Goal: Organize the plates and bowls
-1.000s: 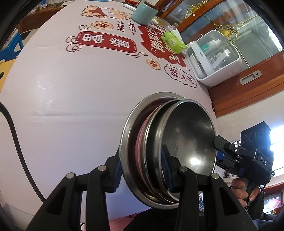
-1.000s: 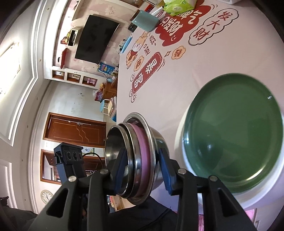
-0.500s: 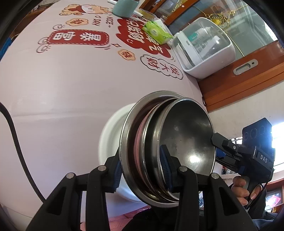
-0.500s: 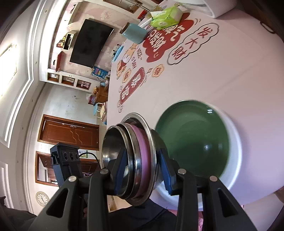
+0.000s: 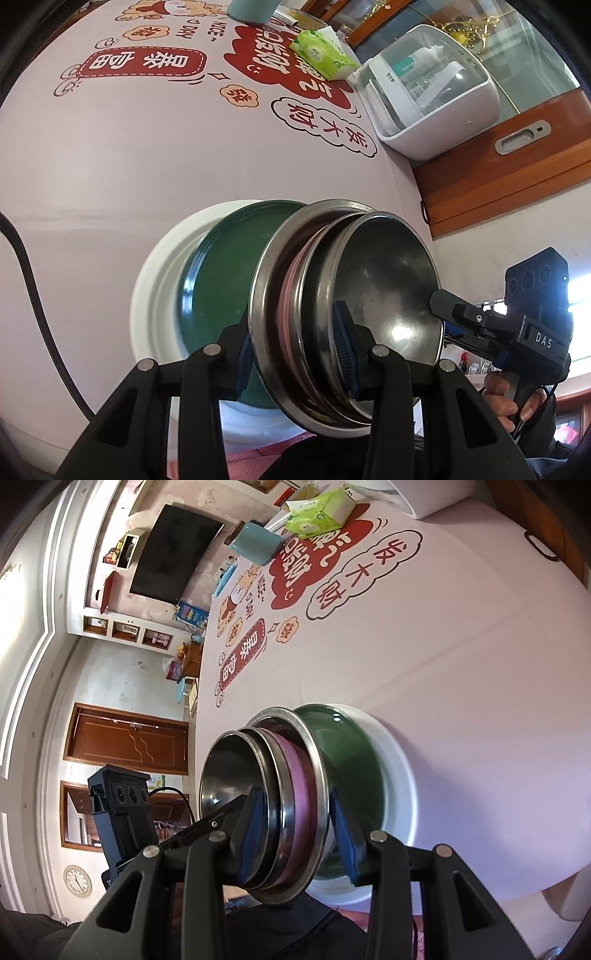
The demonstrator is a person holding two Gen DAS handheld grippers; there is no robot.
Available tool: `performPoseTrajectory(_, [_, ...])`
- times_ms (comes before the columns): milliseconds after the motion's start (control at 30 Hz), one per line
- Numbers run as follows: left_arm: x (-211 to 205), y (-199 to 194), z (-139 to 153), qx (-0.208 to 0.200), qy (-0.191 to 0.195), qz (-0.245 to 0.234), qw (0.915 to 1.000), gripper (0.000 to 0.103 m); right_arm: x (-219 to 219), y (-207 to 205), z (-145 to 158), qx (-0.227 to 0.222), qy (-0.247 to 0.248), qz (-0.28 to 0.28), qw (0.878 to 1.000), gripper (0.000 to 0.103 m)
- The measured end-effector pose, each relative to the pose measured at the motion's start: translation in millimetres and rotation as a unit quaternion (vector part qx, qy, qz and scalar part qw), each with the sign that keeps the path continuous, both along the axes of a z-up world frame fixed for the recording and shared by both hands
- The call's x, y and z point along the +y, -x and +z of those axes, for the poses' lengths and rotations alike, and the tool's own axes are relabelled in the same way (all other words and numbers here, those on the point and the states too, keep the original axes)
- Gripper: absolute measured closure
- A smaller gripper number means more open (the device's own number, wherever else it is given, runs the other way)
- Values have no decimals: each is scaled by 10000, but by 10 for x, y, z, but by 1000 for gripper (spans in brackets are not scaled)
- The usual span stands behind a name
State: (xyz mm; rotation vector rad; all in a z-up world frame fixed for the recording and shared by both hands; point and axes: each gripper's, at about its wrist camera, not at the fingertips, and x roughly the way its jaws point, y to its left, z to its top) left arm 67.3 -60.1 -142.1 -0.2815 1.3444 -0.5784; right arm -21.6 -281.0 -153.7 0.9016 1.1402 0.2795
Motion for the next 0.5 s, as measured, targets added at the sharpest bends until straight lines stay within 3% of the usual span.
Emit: performPoseTrajectory(500, [-149,69,-165,152,-296,772,9965,67,-161,-244,-247,315,-49,882,9956,66])
